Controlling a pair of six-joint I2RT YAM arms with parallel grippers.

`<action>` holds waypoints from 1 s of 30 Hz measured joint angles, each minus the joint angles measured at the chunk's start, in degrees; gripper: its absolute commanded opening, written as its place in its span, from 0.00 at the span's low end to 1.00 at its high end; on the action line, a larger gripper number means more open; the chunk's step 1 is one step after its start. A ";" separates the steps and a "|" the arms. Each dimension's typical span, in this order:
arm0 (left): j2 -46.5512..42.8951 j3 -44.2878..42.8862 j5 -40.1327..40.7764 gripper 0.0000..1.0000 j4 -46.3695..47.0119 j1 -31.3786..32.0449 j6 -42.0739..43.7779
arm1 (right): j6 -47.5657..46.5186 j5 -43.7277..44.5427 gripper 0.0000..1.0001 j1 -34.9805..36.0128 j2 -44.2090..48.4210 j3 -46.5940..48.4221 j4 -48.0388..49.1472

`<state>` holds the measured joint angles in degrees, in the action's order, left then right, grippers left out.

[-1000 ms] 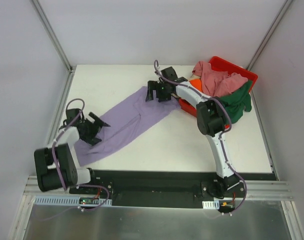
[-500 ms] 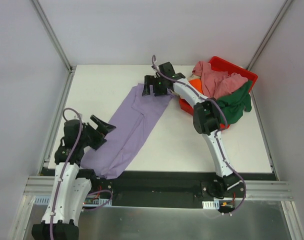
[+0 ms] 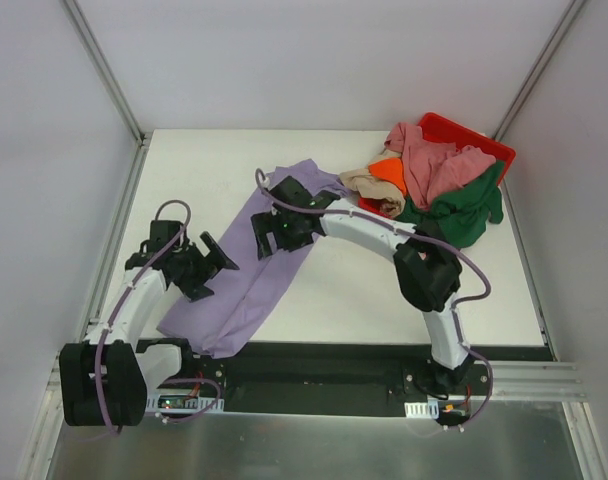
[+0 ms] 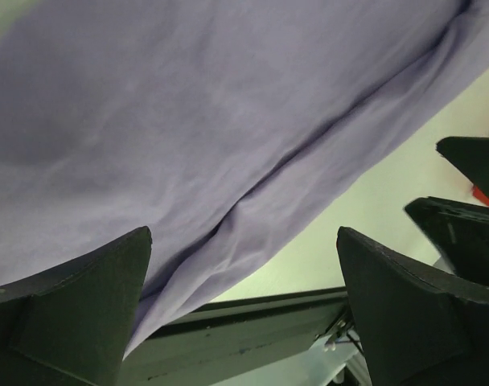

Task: Fold and stack the t-shirts
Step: Rotate the tshirt 90 degrees

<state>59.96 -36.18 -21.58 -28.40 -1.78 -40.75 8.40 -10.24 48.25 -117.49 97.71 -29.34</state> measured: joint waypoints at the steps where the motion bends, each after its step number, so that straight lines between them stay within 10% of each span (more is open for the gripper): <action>1: 0.63 1.07 -0.17 0.99 0.04 0.39 0.04 | 0.98 -0.04 0.96 1.38 -1.01 -0.35 -0.04; 14: 5.49 8.28 -1.44 0.99 7.82 2.29 -1.20 | 4.46 0.28 0.96 -0.96 -10.99 5.31 -1.46; 30: 14.91 1.57 -3.30 0.99 20.02 24.50 -12.41 | -5.16 2.34 0.96 -17.42 -28.39 38.99 -16.79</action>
<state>74.87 -34.61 -24.88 -8.38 22.72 -53.17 3.25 -7.90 30.83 -145.88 136.70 -46.13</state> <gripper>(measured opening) 0.990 0.961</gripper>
